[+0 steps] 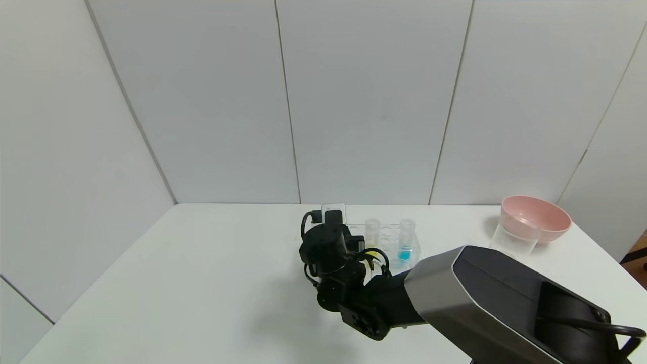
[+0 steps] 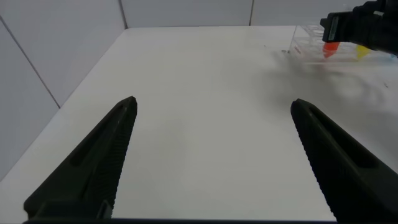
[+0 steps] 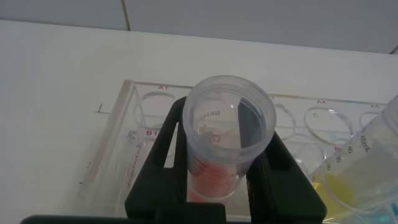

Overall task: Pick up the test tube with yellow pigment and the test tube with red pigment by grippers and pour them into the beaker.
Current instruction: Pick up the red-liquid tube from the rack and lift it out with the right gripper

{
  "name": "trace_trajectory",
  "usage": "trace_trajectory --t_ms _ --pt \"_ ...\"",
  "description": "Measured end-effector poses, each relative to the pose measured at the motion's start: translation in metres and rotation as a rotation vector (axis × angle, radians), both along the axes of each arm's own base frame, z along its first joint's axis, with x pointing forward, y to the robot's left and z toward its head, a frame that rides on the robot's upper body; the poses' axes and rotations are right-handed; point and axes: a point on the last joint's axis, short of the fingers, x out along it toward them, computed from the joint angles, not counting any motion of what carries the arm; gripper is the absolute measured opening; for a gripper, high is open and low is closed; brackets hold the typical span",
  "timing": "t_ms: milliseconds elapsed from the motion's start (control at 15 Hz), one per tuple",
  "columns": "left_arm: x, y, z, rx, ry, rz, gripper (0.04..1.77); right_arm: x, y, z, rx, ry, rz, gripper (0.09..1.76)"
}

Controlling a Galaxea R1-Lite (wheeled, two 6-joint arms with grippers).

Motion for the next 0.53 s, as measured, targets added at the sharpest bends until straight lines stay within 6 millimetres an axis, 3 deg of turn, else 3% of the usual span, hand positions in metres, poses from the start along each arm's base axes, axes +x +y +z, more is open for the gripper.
trace_trajectory --t_ms 533 --pt "0.000 0.000 0.000 0.000 0.000 0.000 1.76 -0.005 0.003 0.014 0.016 -0.017 0.010 0.59"
